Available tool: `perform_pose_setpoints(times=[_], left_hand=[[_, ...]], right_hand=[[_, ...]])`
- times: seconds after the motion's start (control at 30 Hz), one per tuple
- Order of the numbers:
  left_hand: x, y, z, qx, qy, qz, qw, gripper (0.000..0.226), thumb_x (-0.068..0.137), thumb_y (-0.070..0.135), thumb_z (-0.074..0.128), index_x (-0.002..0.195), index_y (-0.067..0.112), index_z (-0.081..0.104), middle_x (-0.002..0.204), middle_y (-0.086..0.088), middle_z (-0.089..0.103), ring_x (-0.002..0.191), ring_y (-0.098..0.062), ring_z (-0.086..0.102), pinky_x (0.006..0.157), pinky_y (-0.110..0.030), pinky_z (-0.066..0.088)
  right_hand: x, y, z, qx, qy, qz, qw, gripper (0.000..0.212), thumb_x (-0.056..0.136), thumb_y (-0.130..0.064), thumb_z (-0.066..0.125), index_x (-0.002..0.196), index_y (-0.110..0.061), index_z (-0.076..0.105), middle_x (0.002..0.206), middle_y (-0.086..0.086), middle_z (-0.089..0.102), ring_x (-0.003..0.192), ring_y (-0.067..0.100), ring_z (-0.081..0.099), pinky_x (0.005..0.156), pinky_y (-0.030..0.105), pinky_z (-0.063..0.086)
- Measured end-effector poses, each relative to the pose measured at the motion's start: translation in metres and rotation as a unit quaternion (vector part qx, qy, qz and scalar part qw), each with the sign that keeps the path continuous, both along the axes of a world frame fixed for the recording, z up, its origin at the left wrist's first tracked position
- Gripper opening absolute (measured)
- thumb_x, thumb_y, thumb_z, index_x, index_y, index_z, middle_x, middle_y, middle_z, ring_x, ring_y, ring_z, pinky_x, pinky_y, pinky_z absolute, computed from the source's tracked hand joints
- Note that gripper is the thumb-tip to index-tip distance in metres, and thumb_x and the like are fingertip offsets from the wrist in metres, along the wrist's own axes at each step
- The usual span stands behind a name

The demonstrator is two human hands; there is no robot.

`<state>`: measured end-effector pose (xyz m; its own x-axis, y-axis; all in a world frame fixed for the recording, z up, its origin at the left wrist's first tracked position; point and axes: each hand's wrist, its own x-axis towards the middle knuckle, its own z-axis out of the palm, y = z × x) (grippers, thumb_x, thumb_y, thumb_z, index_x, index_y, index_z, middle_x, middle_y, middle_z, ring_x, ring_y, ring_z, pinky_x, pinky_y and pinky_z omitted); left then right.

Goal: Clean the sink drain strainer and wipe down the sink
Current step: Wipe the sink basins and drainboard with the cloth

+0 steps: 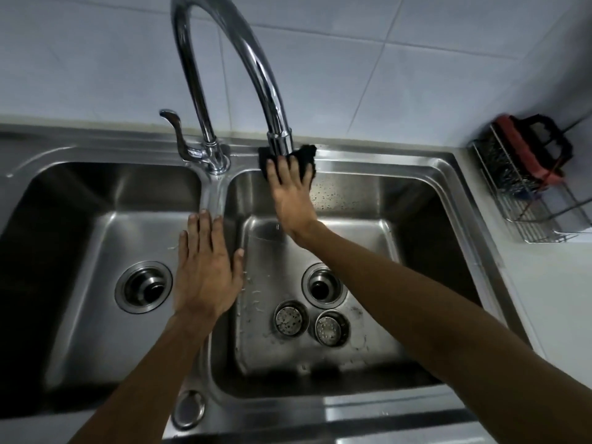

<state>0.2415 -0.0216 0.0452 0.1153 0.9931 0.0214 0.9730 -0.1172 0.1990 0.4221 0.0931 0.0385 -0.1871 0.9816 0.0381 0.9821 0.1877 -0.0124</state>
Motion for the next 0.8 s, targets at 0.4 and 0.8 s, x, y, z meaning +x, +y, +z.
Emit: perform_pose_setpoints(times=[0.4, 0.8], left_hand=[[-0.001, 0.002, 0.003, -0.023, -0.023, -0.003, 0.999, 0.070, 0.103, 0.045, 0.028, 0.159, 0.009, 0.007, 0.166, -0.017, -0.001, 0.154, -0.030, -0.007, 0.125, -0.048, 0.003], [-0.001, 0.003, 0.000, -0.012, -0.004, -0.003, 1.000, 0.071, 0.101, 0.047, 0.025, 0.158, 0.006, 0.011, 0.166, -0.019, 0.004, 0.154, -0.031, -0.002, 0.125, -0.049, 0.008]], right_hand=[[0.074, -0.027, -0.025, 0.007, 0.053, 0.195, 0.979, 0.078, 0.082, 0.016, 0.045, 0.155, -0.005, 0.028, 0.160, 0.023, 0.024, 0.151, 0.038, 0.017, 0.123, 0.056, 0.011], [0.141, -0.071, -0.112, -0.212, 0.044, -0.031, 0.976, 0.061, 0.107, -0.044, 0.023, 0.159, -0.021, 0.000, 0.168, 0.005, -0.001, 0.154, 0.025, -0.005, 0.123, 0.052, 0.000]])
